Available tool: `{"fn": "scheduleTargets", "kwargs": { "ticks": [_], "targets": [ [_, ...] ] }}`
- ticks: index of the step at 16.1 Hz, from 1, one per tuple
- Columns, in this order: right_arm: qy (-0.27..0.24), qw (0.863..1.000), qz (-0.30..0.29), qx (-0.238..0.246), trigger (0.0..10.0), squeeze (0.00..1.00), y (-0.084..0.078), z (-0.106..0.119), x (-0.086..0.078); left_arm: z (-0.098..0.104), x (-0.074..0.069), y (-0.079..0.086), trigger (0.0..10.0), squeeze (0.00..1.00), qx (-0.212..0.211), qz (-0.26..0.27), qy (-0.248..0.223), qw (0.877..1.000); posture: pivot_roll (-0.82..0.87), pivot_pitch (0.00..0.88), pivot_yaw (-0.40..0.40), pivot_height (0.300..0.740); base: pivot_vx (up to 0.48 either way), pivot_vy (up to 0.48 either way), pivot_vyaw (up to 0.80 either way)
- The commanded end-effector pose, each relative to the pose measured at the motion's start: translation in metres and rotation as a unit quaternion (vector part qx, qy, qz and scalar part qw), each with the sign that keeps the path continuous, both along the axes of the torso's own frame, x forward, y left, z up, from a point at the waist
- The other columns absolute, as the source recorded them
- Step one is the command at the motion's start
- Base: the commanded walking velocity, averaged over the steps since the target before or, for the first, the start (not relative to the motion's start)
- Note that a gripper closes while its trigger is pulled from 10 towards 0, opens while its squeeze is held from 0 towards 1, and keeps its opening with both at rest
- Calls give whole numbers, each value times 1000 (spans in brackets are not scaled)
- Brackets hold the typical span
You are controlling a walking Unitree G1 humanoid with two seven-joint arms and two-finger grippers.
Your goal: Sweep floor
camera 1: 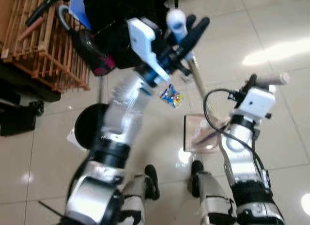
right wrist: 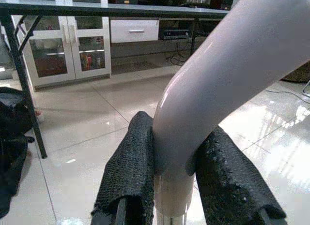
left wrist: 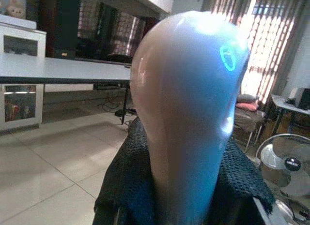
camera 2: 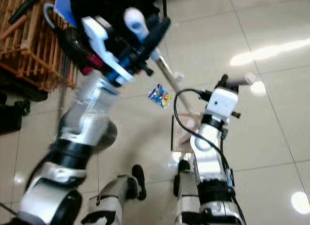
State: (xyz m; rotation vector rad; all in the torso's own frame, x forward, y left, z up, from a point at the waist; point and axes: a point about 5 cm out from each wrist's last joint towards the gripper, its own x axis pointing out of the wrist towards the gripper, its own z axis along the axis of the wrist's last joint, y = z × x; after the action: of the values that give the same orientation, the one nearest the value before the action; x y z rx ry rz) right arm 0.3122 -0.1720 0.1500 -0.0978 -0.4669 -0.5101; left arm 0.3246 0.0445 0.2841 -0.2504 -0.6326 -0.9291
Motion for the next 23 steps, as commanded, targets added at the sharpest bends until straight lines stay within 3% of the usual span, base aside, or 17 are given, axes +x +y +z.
{"fn": "scheduleTargets", "kwargs": {
  "ticks": [1,4,8,11,14,19,22,23],
  "targets": [
    [12,1000,2,1,10000,0,-2,-9,-6,10,-8,8,10000,0,-19,-3,-14,1000,35,313,132,740,0,0,0],
    [16,1000,-7,-1,10000,0,-11,-11,-8,13,-11,18,10000,0,5,13,-41,999,18,289,120,740,0,0,0],
    [21,1000,-12,-7,10000,0,-25,-12,-11,20,-22,22,10000,0,72,57,-125,988,0,242,106,740,0,0,0],
    [22,1000,-8,-8,10000,0,-29,-11,-15,13,-25,26,10000,0,94,72,-124,985,-13,224,95,740,0,0,0],
    [10,1000,-12,14,10000,0,-33,-2,-26,-13,-21,44,10000,0,97,133,-59,985,-38,192,99,740,0,0,0],
    [-24,999,13,24,10000,0,-37,35,-38,-59,-19,75,10000,0,163,219,2,962,-70,181,101,740,0,0,0],
    [-26,999,31,-1,10000,0,-36,63,-43,-89,-27,91,10000,0,137,249,108,953,-81,166,89,740,0,0,0],
    [-22,999,36,15,10000,0,-36,69,-44,-99,-31,94,10000,0,142,255,130,948,-82,163,84,740,0,0,0]
  ]
}}
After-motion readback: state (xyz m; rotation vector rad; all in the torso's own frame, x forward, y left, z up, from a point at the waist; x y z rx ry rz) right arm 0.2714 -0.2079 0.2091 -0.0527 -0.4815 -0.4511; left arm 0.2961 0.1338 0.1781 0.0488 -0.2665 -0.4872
